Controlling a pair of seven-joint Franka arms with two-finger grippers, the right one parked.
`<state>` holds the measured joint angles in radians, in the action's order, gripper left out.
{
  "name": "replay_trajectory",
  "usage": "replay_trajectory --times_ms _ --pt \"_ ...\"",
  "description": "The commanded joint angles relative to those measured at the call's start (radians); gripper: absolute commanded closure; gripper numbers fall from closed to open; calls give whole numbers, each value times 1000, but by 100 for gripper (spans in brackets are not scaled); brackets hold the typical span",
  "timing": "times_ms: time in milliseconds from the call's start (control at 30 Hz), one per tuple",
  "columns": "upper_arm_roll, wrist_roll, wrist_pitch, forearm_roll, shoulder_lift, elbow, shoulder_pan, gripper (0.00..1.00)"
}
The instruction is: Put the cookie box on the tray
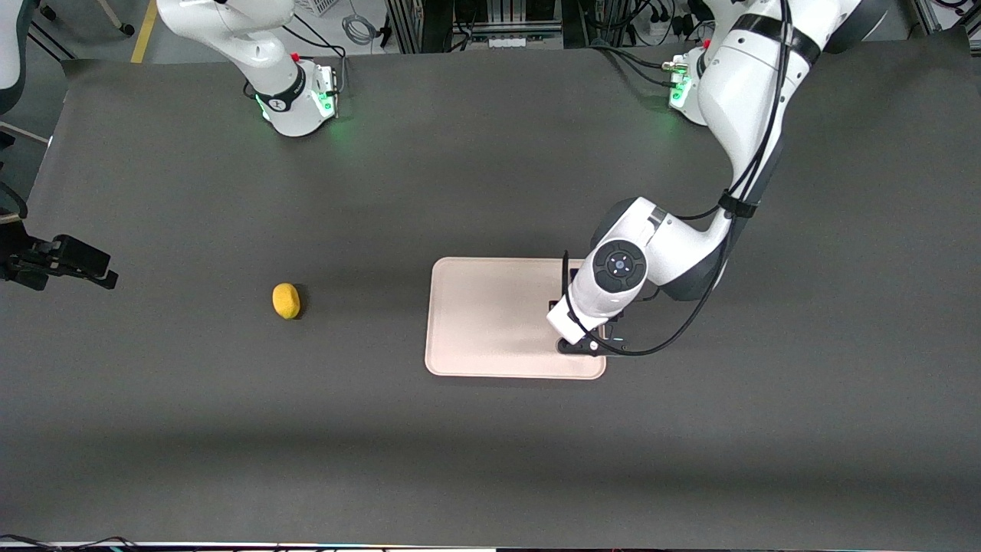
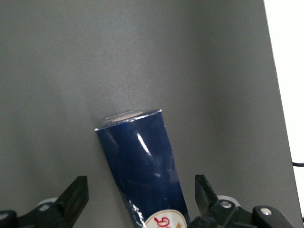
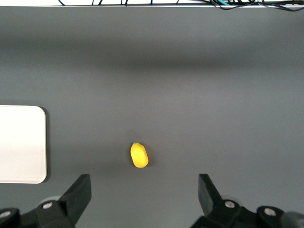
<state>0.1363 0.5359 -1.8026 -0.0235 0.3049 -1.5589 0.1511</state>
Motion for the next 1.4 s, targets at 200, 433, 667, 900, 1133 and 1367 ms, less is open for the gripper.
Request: replay_trajectory --times_ms 200,433,667,900,1133,1367 --pt "2 -258 229 42 -165 -24 -160 0" --pt "-64 -388 305 39 -300 -118 -183 0" --pt "-104 -450 313 39 -392 -199 -185 0" --pt "-109 -450 293 40 -464 -270 -183 0" --pt "-119 -450 249 40 -530 -357 -180 0" --pt "-155 -450 200 40 -592 -438 -170 0"
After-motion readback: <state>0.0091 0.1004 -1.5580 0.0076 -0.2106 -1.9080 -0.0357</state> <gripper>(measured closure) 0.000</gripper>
